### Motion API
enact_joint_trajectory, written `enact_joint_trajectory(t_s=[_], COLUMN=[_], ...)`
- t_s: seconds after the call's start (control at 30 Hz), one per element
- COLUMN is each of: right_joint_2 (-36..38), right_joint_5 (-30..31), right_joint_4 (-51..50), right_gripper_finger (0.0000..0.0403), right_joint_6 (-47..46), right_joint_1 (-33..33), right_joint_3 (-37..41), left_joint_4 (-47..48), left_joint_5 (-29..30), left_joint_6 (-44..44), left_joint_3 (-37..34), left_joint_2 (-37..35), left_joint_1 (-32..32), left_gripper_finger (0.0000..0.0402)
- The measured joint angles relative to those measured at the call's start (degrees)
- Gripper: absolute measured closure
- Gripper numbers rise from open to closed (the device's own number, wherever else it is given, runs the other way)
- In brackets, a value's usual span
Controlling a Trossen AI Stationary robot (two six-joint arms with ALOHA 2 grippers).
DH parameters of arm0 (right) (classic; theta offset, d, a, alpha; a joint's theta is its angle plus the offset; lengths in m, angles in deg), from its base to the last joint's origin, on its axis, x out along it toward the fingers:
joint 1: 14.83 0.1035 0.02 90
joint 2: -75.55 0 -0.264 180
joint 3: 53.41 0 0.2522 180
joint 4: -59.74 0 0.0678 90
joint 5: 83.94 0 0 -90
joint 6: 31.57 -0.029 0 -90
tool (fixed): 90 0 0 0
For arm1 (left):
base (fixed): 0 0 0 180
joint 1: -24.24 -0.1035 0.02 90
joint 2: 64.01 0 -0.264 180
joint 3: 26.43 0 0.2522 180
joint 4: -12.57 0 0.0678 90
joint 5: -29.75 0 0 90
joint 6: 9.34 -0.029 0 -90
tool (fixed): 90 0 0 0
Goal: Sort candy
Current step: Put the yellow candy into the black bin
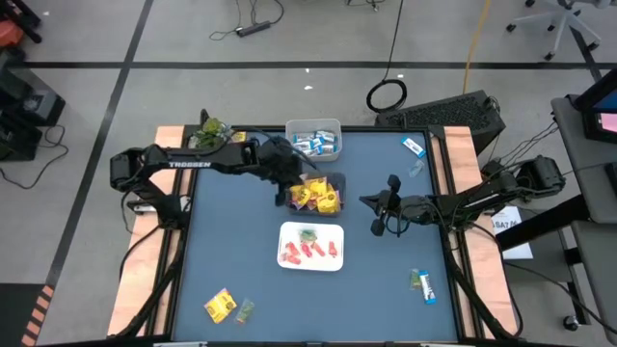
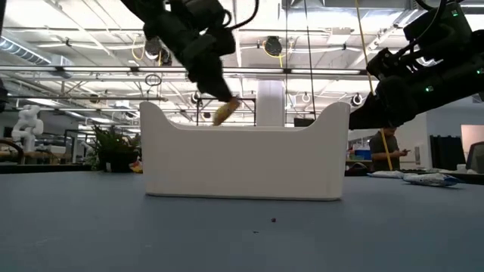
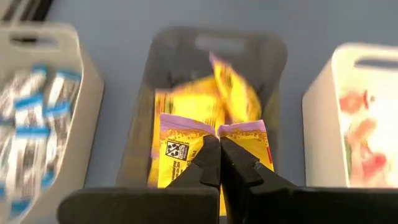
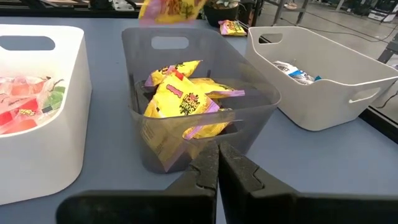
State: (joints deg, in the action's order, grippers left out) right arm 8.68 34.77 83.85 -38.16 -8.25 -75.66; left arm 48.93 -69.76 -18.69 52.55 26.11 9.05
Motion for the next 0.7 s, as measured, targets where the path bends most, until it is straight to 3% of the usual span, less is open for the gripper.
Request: enact_joint_trajectory(t_s=[0.33, 0.7], right_joint_2=[0.0, 0.0], right_joint_5=[-0.11, -0.15], right_joint_4=[0.01, -0.42], right_gripper_finger=[0.0403, 0.0403], right_joint_6=[-0.09, -0.07], right_joint_1=[-0.02, -0.02], right_joint_3=[0.0, 0.0], left_joint_4=[-8.75, -8.34], left_joint_5=[-0.13, 0.94], left_joint_6=[1.45, -3.14], left_joint_3=[0.01, -0.01], left_joint_2=[10.38, 14.46], left_joint_1=[1.07, 1.09], left_gripper_finger=[0.0398, 0.0325])
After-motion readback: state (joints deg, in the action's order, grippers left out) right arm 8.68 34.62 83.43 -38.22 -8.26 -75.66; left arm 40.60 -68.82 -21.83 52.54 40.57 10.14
